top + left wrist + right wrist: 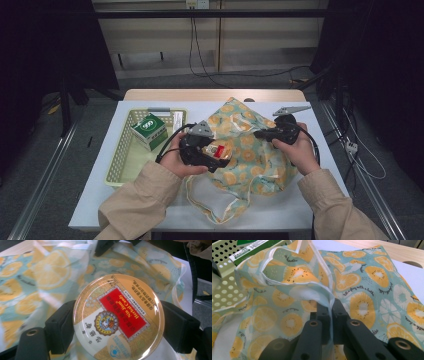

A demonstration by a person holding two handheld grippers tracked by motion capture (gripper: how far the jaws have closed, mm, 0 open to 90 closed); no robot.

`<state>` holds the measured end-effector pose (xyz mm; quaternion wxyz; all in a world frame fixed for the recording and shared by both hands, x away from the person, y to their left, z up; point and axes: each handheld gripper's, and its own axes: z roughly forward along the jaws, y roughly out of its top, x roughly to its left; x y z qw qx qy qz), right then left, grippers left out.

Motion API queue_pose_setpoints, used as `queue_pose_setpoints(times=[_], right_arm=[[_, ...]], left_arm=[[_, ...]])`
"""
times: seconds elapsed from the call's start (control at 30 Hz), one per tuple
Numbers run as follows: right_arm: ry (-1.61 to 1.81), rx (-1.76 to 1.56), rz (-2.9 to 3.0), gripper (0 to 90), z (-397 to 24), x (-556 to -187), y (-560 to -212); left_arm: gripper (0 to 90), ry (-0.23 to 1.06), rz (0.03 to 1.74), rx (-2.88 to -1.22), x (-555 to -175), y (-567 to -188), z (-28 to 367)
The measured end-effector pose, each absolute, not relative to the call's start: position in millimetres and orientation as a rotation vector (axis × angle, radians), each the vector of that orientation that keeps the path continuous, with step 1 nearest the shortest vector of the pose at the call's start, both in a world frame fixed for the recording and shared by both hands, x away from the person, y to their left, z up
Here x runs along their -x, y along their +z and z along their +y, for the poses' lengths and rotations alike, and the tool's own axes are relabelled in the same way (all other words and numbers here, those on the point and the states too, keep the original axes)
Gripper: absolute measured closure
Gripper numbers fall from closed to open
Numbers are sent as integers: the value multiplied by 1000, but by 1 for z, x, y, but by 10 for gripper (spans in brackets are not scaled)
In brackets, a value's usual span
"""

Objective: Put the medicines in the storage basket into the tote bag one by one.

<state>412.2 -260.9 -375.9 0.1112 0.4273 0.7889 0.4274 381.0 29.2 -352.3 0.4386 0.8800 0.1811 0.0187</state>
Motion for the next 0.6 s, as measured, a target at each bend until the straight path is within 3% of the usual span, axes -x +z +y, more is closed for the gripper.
queue_pose_setpoints(times=[0.6], right_arm=[[1265, -1257, 2321, 875, -261, -411, -375]], left_arm=[[203, 23, 478, -2176, -389, -382, 6]])
